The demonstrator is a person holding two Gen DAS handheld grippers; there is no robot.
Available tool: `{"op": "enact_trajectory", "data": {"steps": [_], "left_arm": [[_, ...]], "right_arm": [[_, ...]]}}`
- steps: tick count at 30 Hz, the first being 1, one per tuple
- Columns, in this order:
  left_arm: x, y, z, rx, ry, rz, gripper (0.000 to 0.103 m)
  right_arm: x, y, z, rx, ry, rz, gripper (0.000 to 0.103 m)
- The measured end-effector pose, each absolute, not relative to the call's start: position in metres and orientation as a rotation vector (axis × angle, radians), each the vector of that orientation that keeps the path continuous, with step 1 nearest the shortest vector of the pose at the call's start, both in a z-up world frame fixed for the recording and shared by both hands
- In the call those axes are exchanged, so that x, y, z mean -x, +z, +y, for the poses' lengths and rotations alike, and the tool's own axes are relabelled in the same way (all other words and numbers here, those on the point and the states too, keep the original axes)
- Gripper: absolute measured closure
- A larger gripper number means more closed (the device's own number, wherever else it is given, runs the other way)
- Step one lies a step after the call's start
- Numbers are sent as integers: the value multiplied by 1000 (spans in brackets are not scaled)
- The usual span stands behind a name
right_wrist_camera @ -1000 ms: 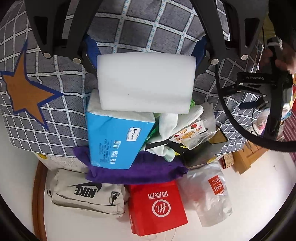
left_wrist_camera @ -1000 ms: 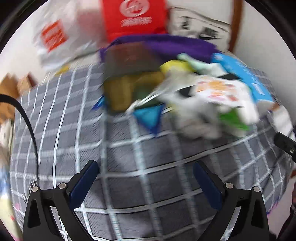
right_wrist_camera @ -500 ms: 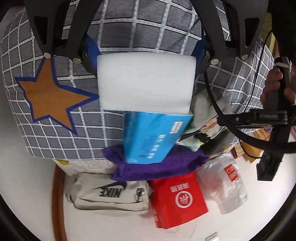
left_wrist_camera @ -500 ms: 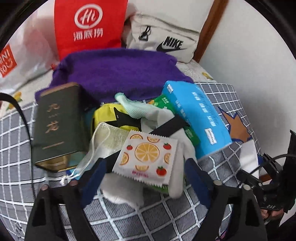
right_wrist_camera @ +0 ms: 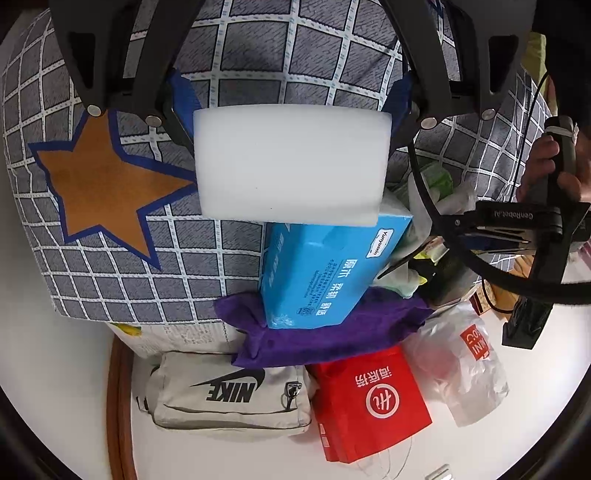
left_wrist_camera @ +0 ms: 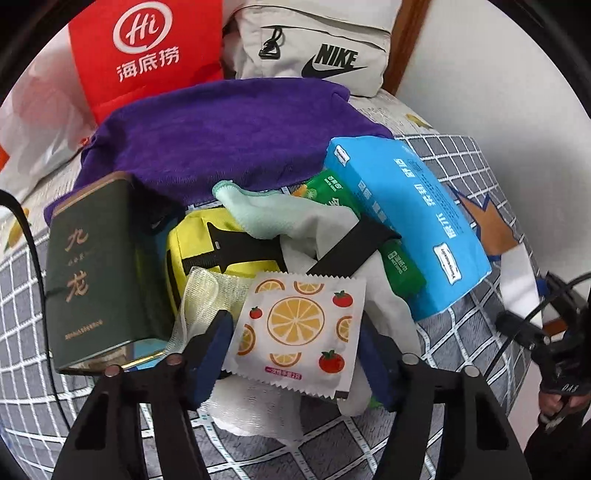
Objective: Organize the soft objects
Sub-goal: 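Close the left tool on the orange-print sachet while the right tool holds the sponge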
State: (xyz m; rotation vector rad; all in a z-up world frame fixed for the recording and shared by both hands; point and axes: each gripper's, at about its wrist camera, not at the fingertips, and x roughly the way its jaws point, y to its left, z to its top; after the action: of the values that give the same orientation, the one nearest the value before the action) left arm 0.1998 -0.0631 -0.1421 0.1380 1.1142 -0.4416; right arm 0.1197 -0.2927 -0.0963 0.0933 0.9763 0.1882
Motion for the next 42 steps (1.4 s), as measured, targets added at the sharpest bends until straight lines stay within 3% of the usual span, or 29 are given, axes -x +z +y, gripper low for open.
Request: {"op": "enact_trajectory", "data": {"steps": [10, 12, 17, 19, 22, 23, 25, 26, 27, 35, 37, 42], "left_arm": [[-193, -121, -55, -105, -494, 1100, 60], [-191, -114, -51, -83, -518, 1091, 83], [-192, -116, -47, -96, -502, 1093, 82], [-194, -124, -45, -90, -496, 1107, 76], [-195, -130, -40, -89, -461, 1107, 75], [-195, -130, -40, -94, -459, 1101, 71], [-196, -133, -41, -132, -427, 1101, 53], [-196, -136, -42, -159, -403, 1100, 39], [-195, -137, -42, -167, -402, 1098, 37], [-201, -148, -32, -60, -446, 1121, 38], [-201, -147, -32, -67, -449, 1116, 47], [-198, -135, -31, -41, -494, 1103, 56]], "right_arm": [[-126, -83, -286, -68, 187, 956, 22], [-126, -78, -285, -65, 190, 945, 22], [-130, -68, -282, -65, 201, 929, 22], [-132, -67, -278, -63, 209, 926, 22], [-133, -68, -272, -51, 211, 931, 22], [-133, -68, -271, -49, 212, 933, 22], [-133, -68, -269, -45, 214, 939, 22], [-132, -68, -268, -41, 214, 941, 22], [-132, -68, -267, -37, 213, 939, 22], [-133, -71, -265, -28, 206, 956, 22], [-133, -71, -263, -26, 207, 957, 22], [-131, -70, -263, -18, 207, 959, 22]]}}
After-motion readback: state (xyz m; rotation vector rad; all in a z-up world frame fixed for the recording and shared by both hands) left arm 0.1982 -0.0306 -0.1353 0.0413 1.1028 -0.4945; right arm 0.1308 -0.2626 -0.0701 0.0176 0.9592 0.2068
